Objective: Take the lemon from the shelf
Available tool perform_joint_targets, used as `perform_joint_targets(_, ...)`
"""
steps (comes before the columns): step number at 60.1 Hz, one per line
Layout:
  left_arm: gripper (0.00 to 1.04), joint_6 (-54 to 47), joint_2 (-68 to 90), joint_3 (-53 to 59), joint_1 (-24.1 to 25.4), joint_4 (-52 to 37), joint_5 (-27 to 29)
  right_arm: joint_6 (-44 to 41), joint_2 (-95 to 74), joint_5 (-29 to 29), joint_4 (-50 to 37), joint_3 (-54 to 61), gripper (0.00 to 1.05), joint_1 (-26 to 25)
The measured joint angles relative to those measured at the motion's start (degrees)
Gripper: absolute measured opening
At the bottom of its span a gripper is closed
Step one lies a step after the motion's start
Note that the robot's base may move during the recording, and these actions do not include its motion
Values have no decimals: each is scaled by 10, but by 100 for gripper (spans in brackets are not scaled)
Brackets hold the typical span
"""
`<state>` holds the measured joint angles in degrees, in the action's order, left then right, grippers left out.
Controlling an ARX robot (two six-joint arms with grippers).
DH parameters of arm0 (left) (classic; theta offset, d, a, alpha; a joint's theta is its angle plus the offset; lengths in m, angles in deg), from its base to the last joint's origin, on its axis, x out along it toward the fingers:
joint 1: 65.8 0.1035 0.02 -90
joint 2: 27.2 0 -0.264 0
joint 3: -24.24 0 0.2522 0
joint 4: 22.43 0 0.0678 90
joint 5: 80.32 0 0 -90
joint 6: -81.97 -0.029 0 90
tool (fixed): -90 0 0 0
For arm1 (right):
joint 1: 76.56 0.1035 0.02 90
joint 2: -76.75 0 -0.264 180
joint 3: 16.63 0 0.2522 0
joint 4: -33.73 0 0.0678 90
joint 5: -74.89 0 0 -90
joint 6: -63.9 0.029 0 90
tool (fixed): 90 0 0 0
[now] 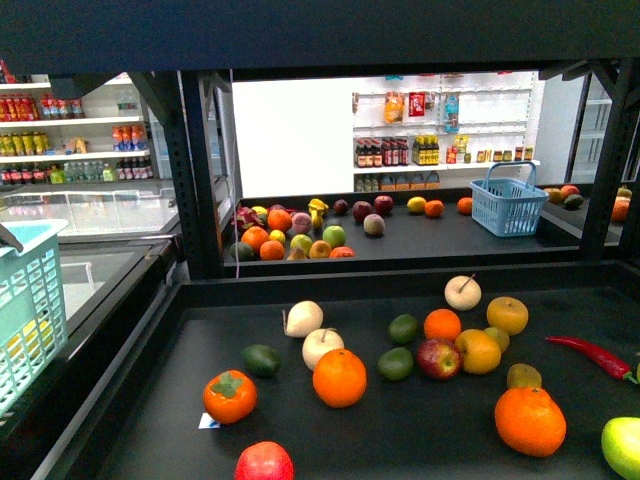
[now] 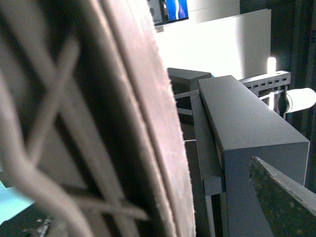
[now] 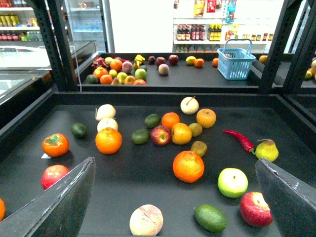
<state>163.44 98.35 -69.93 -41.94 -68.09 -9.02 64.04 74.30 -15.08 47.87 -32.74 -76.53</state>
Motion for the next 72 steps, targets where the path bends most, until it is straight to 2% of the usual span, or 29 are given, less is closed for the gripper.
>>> perform_joint_targets(12, 97, -50, -40, -4, 0, 139, 24, 0, 0, 0, 0, 0, 97, 0)
perform_joint_targets(26, 97, -95, -61, -10, -1, 247, 38, 0, 0, 0, 0, 0, 97, 0)
perform_joint_targets(55, 97, -134, -94, 3, -4, 287, 37, 0, 0, 0, 0, 0, 97, 0)
perform_joint_targets(72, 97, -160, -129, 10, -9, 359, 57, 0, 0, 0, 0, 0, 97, 0)
